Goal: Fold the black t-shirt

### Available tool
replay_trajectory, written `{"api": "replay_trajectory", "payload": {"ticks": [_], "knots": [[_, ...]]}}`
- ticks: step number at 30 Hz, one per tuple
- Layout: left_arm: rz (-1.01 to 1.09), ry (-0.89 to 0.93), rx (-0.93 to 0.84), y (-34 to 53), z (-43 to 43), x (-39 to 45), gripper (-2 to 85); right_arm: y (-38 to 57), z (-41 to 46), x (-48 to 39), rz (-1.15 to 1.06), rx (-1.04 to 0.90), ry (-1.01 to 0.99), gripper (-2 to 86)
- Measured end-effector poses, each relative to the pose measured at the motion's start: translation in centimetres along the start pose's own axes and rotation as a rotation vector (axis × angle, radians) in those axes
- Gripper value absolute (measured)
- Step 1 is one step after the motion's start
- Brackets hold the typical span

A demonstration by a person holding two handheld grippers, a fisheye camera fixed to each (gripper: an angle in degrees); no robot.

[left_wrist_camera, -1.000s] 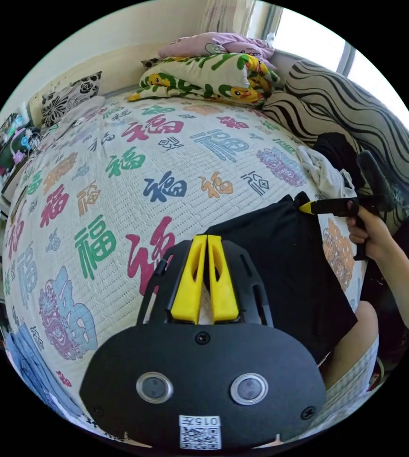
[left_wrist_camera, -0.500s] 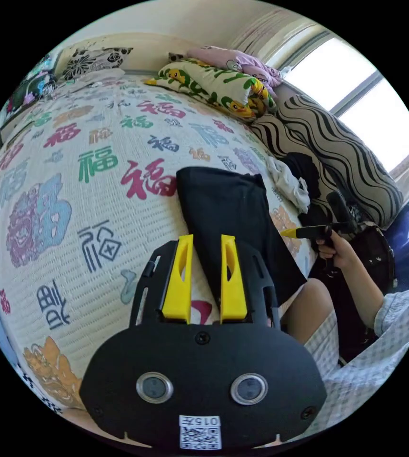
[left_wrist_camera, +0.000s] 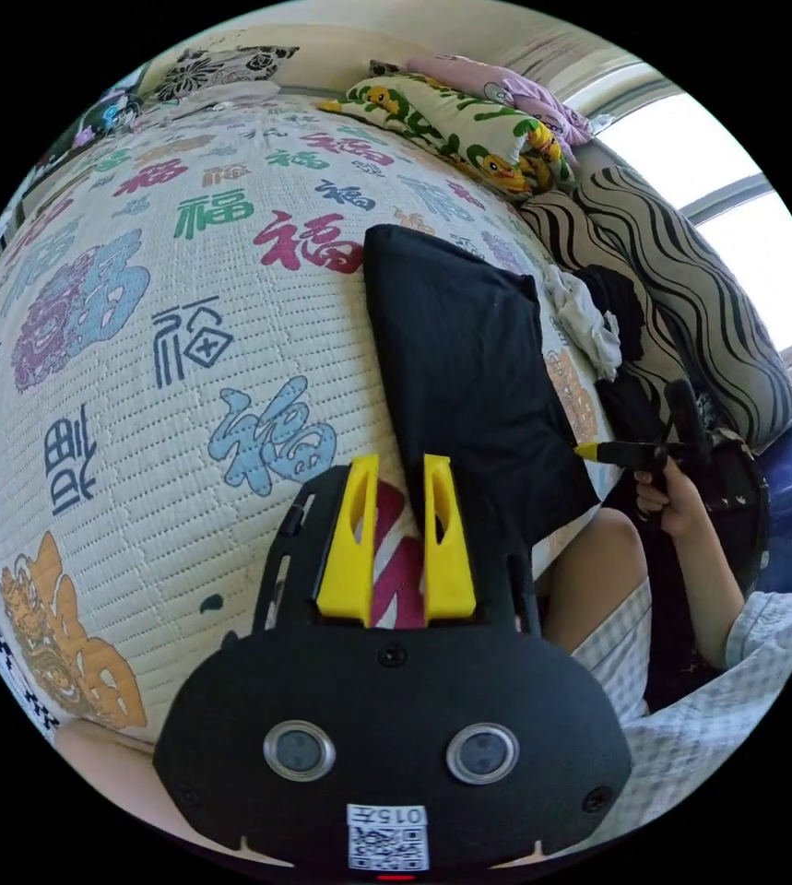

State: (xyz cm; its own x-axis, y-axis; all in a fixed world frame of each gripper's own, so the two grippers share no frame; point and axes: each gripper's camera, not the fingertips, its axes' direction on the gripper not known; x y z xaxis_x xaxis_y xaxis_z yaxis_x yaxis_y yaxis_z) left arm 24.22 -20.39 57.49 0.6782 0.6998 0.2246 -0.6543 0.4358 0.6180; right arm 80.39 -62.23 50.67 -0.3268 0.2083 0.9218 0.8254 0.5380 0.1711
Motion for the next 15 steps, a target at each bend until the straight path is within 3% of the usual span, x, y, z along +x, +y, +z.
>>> {"api": "replay_trajectory", "payload": {"ticks": [3, 6, 8, 15], "knots": [[-0.005, 0.096, -0.016, 1.9, -0.2, -0.7, 8.1, 2.0, 0.4, -0.7, -0.014, -0.053, -0.025, 9.7], [0.008, 0.104, -0.071, 3.4, 1.4, -0.9, 6.8, 3.0, 1.3, -1.2, -0.026, -0.079, 0.077, 4.7], [0.002, 0.148, -0.11, 3.9, 3.3, -1.5, 2.1, 3.5, 1.1, -0.9, -0.009, -0.054, 0.071, 2.5], [0.004, 0.052, -0.06, 4.8, 4.3, -2.5, 0.1, 4.7, 0.9, 0.3, 0.042, -0.048, 0.017, 2.1]]}}
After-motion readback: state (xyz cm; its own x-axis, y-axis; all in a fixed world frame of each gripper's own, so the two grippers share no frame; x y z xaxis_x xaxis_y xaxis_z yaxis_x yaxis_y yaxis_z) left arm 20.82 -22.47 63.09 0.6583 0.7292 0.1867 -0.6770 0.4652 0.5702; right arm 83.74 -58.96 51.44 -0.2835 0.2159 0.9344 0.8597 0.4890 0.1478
